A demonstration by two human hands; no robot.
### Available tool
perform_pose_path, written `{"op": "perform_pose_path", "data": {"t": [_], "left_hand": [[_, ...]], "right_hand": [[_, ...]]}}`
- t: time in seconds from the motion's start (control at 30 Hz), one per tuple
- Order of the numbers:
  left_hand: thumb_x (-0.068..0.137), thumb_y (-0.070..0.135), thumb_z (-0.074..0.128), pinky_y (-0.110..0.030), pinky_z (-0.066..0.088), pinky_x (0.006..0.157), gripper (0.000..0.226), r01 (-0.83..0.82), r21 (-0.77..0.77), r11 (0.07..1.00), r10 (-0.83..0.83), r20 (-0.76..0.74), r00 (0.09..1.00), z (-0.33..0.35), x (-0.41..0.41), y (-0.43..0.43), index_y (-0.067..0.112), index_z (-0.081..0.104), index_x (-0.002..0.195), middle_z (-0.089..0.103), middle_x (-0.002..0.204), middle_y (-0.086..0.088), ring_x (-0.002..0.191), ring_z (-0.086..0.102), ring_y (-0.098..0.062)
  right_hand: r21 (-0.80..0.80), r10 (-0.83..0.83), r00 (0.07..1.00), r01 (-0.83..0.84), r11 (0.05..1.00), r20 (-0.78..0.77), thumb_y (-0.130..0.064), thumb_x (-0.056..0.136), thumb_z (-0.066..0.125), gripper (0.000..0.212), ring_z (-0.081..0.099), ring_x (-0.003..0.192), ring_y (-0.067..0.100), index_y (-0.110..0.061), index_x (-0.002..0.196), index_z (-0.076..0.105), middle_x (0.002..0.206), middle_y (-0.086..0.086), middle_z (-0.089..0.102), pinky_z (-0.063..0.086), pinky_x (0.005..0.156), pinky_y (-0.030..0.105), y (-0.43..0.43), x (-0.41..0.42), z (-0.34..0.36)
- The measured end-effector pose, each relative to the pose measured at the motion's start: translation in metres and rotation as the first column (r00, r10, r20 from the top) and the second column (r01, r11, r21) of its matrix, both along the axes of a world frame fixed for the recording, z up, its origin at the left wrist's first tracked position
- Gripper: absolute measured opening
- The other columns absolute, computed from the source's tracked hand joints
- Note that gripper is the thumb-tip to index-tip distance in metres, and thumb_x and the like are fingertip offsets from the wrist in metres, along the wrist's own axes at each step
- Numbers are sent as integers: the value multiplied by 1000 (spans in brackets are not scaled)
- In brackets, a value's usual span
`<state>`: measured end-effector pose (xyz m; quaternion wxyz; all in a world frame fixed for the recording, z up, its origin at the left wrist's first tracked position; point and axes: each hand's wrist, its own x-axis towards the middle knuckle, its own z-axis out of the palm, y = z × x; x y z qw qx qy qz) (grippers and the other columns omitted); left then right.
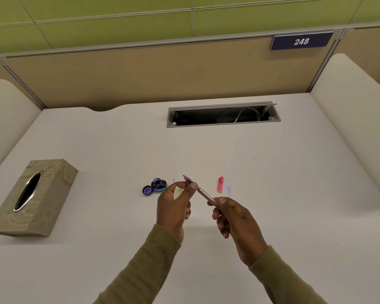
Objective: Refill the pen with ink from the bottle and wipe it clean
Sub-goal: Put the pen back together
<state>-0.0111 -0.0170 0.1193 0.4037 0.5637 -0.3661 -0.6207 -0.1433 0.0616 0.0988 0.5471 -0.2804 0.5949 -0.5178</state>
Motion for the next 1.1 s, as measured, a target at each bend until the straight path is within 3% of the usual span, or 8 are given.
{"op": "perform_pose_path", "data": {"t": [0.17,0.33,0.5,0.63,0.8,0.93,1.1], "left_hand": [[85,22,72,-25,32,45,9,-3,3,1000,3,-4,1000,-1,0,3,13,69,86,41,53,3,50,34,-13],[85,22,72,-25,32,45,9,4,6,1000,-4,-13,1000,-1,-1,3,14,69,87,42,52,4,49,34,-13],[85,21,72,-25,32,45,7,6,14,1000,-6,-15,1000,-1,-1,3,15,69,86,42,50,4,48,34,-13],[85,21,72,-26,31,45,7,15,10,1000,-15,-19,1000,-1,-1,2,14,69,86,41,51,4,48,34,-13],[84,21,72,-25,31,45,8,25,2,1000,-25,-25,999,0,0,2,14,69,84,40,52,3,47,34,-12],[85,21,72,-26,31,46,7,33,6,999,-32,-32,999,0,1,2,15,67,83,39,49,6,47,34,-12],[85,20,71,-26,31,46,7,51,-6,999,-51,-25,998,1,3,2,15,67,82,39,47,7,47,34,-12]], "right_hand": [[-22,56,998,-56,998,4,-16,100,57,10,48,59,15,-13,108,62,76,4,64,41,51,26,-1,1,0],[7,36,999,-36,999,35,-33,106,43,36,49,56,13,-9,104,71,77,6,66,37,48,26,0,2,1],[-16,58,998,-57,998,36,-21,101,54,12,48,59,17,-15,107,63,77,5,64,39,49,25,0,2,1],[27,36,997,-38,999,68,-37,105,44,39,51,58,13,-10,101,72,78,6,66,37,49,26,-1,2,1],[14,58,998,-58,998,35,-30,98,61,17,53,62,16,-15,105,66,83,6,67,40,50,26,-2,1,1],[44,45,996,-49,998,76,-38,104,46,41,56,62,15,-7,100,72,81,5,68,40,51,27,-1,3,1],[17,72,997,-72,997,-5,-30,99,59,18,56,65,17,-14,104,66,84,6,69,43,52,27,-1,3,2]]}}
